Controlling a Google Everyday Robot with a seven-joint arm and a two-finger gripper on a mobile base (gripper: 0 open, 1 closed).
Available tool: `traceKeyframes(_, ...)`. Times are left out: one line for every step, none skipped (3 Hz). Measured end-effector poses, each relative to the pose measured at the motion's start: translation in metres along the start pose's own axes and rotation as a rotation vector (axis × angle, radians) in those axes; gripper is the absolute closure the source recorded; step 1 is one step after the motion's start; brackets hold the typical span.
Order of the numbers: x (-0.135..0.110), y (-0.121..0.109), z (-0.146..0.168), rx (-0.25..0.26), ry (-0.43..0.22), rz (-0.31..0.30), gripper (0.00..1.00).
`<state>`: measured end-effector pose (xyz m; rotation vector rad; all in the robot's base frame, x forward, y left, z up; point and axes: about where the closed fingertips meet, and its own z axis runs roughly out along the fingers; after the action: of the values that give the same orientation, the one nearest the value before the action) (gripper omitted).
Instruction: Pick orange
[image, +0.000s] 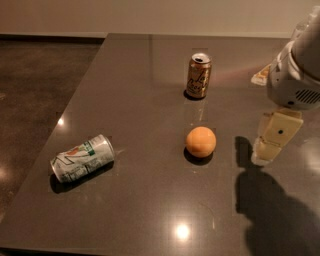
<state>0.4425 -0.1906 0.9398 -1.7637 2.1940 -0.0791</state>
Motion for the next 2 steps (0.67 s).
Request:
traceKeyframes(-0.015,0.008,0.032,-0.078,-0.047,-0.024,0.00)
traceKeyframes(-0.028,0.017,0.052,-0.133,-0.083,-0.047,0.00)
